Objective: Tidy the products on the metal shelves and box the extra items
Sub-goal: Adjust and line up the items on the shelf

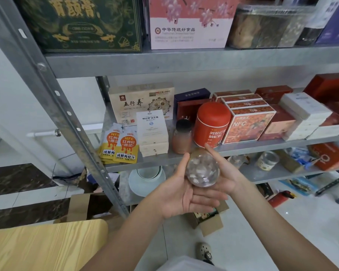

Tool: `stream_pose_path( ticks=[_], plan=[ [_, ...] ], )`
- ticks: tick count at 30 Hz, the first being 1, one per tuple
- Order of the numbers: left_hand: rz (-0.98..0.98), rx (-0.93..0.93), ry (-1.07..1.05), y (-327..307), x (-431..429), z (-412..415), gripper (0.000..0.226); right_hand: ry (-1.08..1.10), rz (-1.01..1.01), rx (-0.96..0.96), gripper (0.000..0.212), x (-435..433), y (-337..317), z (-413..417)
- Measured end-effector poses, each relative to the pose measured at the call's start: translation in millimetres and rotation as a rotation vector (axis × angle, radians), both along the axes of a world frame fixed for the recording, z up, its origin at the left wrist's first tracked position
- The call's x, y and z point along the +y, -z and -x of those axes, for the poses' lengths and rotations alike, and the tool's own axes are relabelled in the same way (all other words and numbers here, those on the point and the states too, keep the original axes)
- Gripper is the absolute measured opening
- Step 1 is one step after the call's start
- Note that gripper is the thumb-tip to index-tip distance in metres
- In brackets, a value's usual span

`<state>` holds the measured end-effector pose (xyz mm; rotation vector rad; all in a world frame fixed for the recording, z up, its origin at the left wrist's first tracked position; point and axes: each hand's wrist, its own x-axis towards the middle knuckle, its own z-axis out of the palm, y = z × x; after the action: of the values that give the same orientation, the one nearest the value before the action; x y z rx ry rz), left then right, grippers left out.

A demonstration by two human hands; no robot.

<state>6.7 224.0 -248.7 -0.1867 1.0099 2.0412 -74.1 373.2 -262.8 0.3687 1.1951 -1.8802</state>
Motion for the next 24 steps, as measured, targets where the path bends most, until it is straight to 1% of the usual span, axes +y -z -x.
stream_pose_path(
  ticks=[1,3,4,5,6,7,8,10,12,13,14,15,17,18,19,21,22,23,24],
  plan=[
    [0.109,0.037,0.023,-0.3,1.3,-0.5,0.1,-0.023,-0.037,-0.032,0.061,-0.5,1.6,1.0],
    [0.405,0.136,0.007,0.9,1.4,0.1,0.1,-0.043,-0.07,-0.067,0.057,0.0,2.4,0.9],
    [0.547,0.182,-0.027,2.0,0.3,1.8,0.094,-0.039,-0.087,-0.067,0.056,-0.1,0.2,1.0],
    [0.65,0.214,-0.089,2.1,-1.5,4.3,0.083,-0.026,-0.122,-0.038,0.058,-0.5,-2.2,2.2],
    [0.691,0.236,-0.18,3.7,-3.9,7.5,0.065,0.001,-0.19,0.031,0.062,-0.8,-3.8,3.9],
    [0.694,0.257,-0.26,5.1,-6.4,10.4,0.05,0.052,-0.31,0.14,0.067,-1.5,-3.3,5.8],
    [0.684,0.291,-0.287,6.8,-7.1,12.2,0.041,0.113,-0.45,0.279,0.07,-3.0,-3.2,6.3],
    [0.708,0.382,-0.206,9.1,-2.2,14.1,0.036,0.157,-0.669,0.567,0.069,-7.4,-6.9,5.4],
    [0.713,0.431,-0.2,13.6,6.3,13.4,0.039,0.089,-0.767,0.79,0.062,-10.3,-12.9,5.4],
    [0.652,0.415,-0.245,16.3,8.6,13.4,0.04,0.05,-0.777,0.857,0.056,-9.9,-16.7,6.6],
    [0.539,0.374,-0.288,18.0,8.8,13.9,0.043,0.021,-0.767,0.892,0.049,-8.1,-22.4,8.3],
    [0.387,0.316,-0.315,18.7,7.9,14.0,0.049,-0.002,-0.738,0.888,0.041,-4.6,-29.1,10.4],
    [0.053,0.185,-0.296,18.6,2.2,12.1,0.059,-0.043,-0.626,0.798,0.033,6.3,-42.1,14.9],
    [-0.099,0.13,-0.268,16.1,-0.1,10.2,0.061,-0.068,-0.551,0.738,0.034,11.7,-48.2,16.2],
    [-0.221,0.081,-0.246,13.3,-0.5,8.7,0.063,-0.099,-0.479,0.683,0.041,15.4,-52.5,17.4],
    [-0.4,-0.019,-0.224,10.6,1.9,7.9,0.067,-0.16,-0.377,0.595,0.062,18.6,-54.2,19.4],
    [-0.449,-0.057,-0.223,8.9,3.5,7.4,0.067,-0.171,-0.343,0.557,0.07,18.5,-52.4,20.9],
    [-0.473,-0.071,-0.225,7.3,4.9,7.3,0.068,-0.168,-0.31,0.527,0.073,17.9,-50.5,22.1],
    [-0.468,-0.063,-0.224,7.2,5.4,8.3,0.068,-0.154,-0.289,0.516,0.071,16.6,-49.6,23.2]
  ],
)
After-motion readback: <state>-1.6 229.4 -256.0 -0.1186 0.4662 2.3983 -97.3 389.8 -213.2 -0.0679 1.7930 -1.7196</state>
